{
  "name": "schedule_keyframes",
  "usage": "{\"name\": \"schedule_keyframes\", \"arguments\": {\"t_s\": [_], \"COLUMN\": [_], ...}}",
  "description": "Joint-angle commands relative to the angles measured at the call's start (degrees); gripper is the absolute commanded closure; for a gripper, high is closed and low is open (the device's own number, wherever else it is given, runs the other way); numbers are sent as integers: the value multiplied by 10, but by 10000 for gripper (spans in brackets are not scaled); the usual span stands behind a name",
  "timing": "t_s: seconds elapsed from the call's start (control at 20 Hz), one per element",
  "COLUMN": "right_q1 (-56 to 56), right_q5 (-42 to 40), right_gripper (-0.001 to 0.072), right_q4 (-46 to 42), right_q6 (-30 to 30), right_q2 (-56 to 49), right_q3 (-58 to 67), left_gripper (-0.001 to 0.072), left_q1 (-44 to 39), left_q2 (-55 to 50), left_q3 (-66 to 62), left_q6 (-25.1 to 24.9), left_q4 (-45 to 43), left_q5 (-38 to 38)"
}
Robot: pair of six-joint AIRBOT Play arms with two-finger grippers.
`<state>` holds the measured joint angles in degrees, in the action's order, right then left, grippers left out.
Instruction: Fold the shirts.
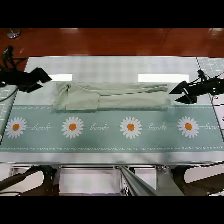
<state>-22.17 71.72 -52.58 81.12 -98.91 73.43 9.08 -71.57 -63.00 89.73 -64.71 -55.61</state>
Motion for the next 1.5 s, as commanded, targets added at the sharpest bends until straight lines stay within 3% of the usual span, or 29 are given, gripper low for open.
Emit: {"name": "schedule_keyframes", "arguments": {"t_s": [0.0,0.1,0.15,0.25,0.3,0.35,0.4,0.45,0.65,0.95,1.15,1.45], "right_q1": [38,66,78,92,92,92,89,87,87,87,87,88], "right_q5": [-21,-30,-29,-23,-10,4,15,26,19,5,8,-6], "right_gripper": [97,101,135,672,677,677,677,677,678,678,677,678], "right_q4": [41,47,46,45,44,39,14,-23,-97,-90,-42,-3], "right_q6": [-15,-14,-12,-11,-12,-16,-17,-14,-17,65,84,76], "right_q2": [-21,-30,-35,-33,-26,-11,15,46,257,559,639,643], "right_q3": [-13,-7,1,19,31,37,36,33,-76,-244,-246,-246], "left_gripper": [4,5,6,11,134,651,686,686,686,687,687,686], "left_q1": [-96,-156,-184,-224,-235,-244,-251,-259,-321,-421,-506,-590], "left_q2": [73,59,50,26,14,1,-10,-22,-80,-247,-330,-406], "left_q3": [97,97,95,83,74,63,51,36,-37,-194,-268,-305], "left_q6": [-5,-8,-16,-16,-16,-21,-48,-72,-72,-42,5,-10], "left_q4": [5,5,5,13,23,36,59,79,80,73,77,211], "left_q5": [61,56,66,80,81,80,81,81,96,35,28,33]}}
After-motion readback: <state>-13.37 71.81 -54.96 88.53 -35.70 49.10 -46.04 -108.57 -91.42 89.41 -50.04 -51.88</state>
